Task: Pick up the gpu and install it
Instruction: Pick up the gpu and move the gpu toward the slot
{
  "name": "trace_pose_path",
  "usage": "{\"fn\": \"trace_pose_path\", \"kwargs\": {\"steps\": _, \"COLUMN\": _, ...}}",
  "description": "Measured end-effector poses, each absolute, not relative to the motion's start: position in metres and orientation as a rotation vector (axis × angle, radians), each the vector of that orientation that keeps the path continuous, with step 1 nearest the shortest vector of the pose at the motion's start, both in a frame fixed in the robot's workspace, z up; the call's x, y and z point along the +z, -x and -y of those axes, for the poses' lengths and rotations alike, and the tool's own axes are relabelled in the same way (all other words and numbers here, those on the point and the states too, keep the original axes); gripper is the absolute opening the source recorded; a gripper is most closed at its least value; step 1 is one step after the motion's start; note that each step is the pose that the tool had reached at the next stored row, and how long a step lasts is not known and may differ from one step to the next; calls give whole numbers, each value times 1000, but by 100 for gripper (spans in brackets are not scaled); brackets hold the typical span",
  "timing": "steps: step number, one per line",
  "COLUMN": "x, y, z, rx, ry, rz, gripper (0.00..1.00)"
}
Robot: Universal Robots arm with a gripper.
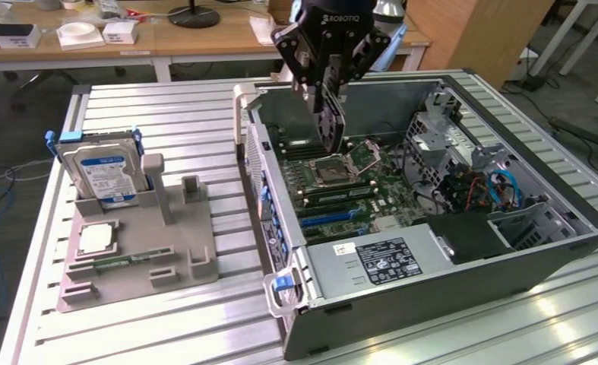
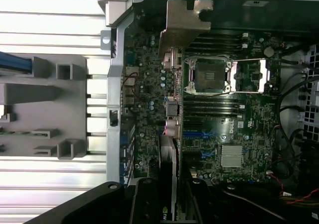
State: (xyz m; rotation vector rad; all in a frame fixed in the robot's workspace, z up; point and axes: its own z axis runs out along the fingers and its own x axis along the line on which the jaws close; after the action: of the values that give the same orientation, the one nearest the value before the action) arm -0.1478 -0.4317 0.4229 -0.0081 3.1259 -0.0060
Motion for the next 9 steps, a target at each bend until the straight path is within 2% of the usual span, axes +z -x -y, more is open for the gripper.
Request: {"fn": "trace_pose_path", "kwargs": {"steps": 9, "x": 423, "y": 137, "z": 432, "rx": -6, "ry": 8, "rz": -3126, "gripper": 27}}
